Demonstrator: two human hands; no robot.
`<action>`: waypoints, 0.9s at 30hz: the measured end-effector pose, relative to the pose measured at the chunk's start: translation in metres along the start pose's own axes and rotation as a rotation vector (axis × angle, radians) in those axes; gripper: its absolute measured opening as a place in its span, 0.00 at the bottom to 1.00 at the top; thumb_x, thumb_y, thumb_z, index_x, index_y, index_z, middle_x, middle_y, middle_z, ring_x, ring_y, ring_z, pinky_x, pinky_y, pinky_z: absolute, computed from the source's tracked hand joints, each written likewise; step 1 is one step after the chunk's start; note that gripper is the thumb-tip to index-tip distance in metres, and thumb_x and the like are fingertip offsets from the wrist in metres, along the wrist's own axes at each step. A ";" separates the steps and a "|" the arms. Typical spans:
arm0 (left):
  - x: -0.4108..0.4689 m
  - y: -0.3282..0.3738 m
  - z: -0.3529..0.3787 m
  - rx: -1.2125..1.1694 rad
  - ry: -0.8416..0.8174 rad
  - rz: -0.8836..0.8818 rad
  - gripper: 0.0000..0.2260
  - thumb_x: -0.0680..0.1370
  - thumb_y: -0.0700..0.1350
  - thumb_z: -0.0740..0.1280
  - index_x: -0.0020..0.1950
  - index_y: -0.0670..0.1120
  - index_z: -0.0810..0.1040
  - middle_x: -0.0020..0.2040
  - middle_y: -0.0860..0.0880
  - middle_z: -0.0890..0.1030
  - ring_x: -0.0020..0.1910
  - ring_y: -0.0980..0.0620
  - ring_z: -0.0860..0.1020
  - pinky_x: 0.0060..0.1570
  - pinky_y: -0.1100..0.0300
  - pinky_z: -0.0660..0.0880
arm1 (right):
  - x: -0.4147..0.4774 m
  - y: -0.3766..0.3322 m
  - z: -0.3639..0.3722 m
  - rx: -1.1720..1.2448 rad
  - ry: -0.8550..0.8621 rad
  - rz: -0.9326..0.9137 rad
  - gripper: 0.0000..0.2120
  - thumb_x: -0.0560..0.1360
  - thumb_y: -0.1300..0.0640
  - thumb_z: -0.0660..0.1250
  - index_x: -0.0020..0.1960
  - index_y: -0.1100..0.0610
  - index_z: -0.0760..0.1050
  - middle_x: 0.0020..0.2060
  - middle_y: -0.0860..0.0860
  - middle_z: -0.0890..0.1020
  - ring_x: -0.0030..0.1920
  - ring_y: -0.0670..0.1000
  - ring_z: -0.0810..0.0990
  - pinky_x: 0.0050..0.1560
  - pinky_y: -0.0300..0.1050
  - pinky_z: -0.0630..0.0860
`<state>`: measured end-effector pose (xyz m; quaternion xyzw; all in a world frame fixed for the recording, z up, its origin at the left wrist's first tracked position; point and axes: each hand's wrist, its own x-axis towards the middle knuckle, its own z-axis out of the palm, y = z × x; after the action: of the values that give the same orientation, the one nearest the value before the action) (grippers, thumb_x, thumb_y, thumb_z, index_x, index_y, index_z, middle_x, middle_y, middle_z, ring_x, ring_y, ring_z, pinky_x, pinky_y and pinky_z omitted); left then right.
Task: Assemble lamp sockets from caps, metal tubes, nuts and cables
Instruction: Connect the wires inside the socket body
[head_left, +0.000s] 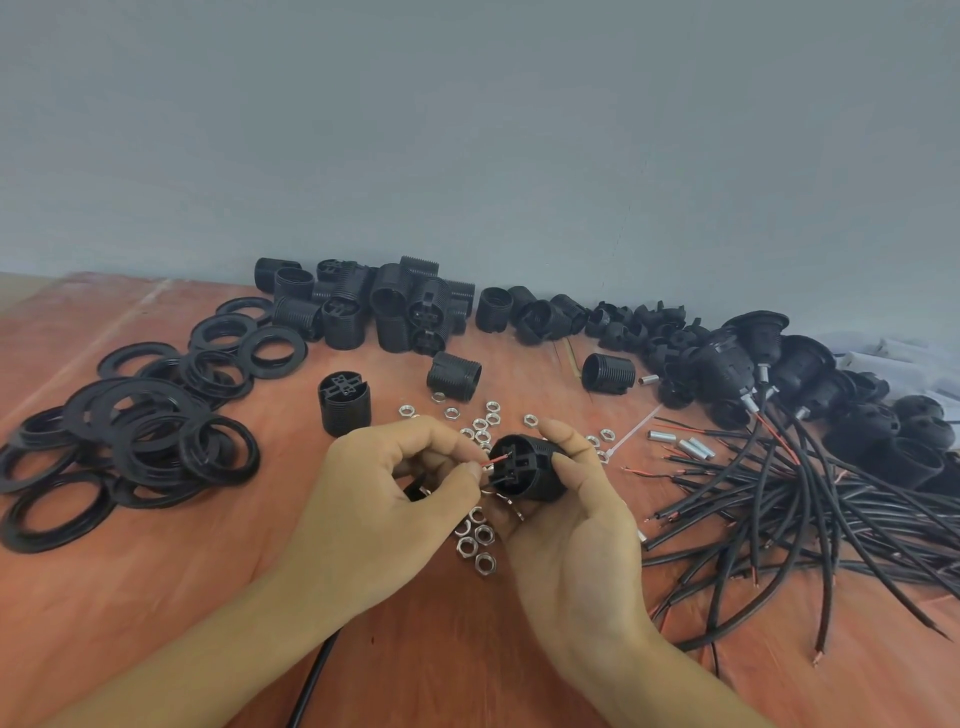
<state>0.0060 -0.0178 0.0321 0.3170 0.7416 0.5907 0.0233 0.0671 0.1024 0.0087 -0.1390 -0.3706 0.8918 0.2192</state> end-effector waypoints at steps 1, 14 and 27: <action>0.000 0.000 0.000 0.002 0.002 0.004 0.08 0.73 0.35 0.71 0.39 0.48 0.84 0.29 0.52 0.80 0.18 0.65 0.70 0.21 0.77 0.64 | 0.001 0.000 0.000 -0.005 0.002 0.002 0.12 0.77 0.63 0.54 0.48 0.55 0.77 0.39 0.54 0.80 0.38 0.52 0.77 0.42 0.49 0.71; 0.003 -0.009 -0.001 0.064 0.038 0.040 0.06 0.72 0.41 0.73 0.39 0.52 0.83 0.30 0.53 0.80 0.29 0.56 0.78 0.29 0.66 0.73 | 0.001 0.003 -0.001 -0.300 0.008 -0.112 0.17 0.76 0.61 0.57 0.39 0.46 0.80 0.39 0.51 0.81 0.39 0.51 0.77 0.35 0.43 0.73; 0.006 -0.009 -0.006 0.089 -0.048 0.028 0.07 0.75 0.41 0.71 0.39 0.52 0.82 0.31 0.56 0.80 0.32 0.58 0.78 0.34 0.70 0.72 | -0.007 0.006 -0.008 -0.704 -0.112 -0.332 0.12 0.75 0.53 0.56 0.49 0.42 0.76 0.47 0.47 0.79 0.47 0.50 0.76 0.48 0.52 0.72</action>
<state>-0.0049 -0.0210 0.0276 0.3422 0.7617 0.5498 0.0186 0.0749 0.0997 -0.0004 -0.0948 -0.6825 0.6689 0.2789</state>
